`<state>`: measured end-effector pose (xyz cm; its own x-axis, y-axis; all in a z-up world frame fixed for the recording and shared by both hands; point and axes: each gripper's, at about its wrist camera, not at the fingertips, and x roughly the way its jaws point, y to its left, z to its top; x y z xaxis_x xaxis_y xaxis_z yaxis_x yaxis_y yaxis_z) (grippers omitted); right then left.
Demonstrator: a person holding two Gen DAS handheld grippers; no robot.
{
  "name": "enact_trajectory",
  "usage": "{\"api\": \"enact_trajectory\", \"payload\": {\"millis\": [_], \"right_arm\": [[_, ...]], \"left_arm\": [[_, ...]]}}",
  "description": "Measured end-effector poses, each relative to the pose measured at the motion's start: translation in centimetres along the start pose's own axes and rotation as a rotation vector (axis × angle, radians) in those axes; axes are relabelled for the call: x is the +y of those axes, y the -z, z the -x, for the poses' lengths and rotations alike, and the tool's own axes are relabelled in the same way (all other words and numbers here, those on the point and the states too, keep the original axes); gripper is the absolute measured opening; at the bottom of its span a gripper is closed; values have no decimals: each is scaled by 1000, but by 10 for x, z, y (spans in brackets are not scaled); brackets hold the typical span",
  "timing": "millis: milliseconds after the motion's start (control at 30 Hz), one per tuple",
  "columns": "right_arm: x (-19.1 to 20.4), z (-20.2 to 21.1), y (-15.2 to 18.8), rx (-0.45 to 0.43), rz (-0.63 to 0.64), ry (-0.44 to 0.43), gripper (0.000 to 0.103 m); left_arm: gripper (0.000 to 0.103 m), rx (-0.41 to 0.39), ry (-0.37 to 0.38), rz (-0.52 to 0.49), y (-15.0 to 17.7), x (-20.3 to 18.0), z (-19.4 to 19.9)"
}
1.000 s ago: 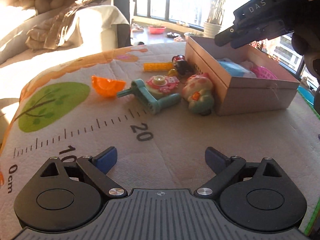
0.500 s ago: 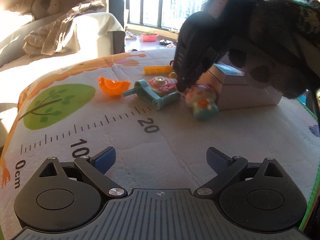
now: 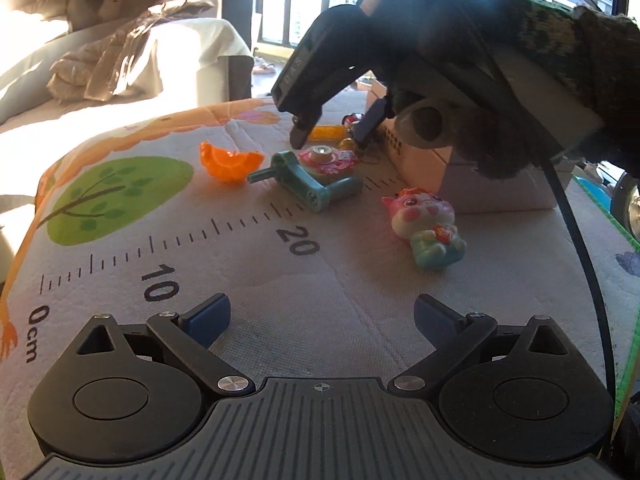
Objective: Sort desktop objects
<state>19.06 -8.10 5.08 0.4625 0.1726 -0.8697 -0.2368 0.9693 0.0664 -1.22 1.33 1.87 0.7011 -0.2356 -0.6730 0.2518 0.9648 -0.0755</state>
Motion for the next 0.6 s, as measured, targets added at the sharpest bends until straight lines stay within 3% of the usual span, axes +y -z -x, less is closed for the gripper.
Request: {"api": "enact_trajectory", "payload": {"millis": [67, 133, 200, 467, 533, 600], "right_arm": [[9, -6, -1, -18, 39, 43, 66], [18, -12, 2, 26, 83, 3, 46], [26, -11, 10, 47, 109, -6, 43], [25, 17, 62, 184, 78, -225, 45], [21, 31, 80, 162, 93, -236, 45], [13, 45, 95, 116, 106, -227, 52]], "left_arm": [[101, 4, -2, 0, 2, 1, 1], [101, 6, -2, -1, 3, 2, 2], [101, 7, -3, 0, 3, 2, 2], [101, 14, 9, -9, 7, -2, 5], [101, 20, 19, -18, 9, -5, 6], [101, 26, 20, -28, 10, -9, 4]]}}
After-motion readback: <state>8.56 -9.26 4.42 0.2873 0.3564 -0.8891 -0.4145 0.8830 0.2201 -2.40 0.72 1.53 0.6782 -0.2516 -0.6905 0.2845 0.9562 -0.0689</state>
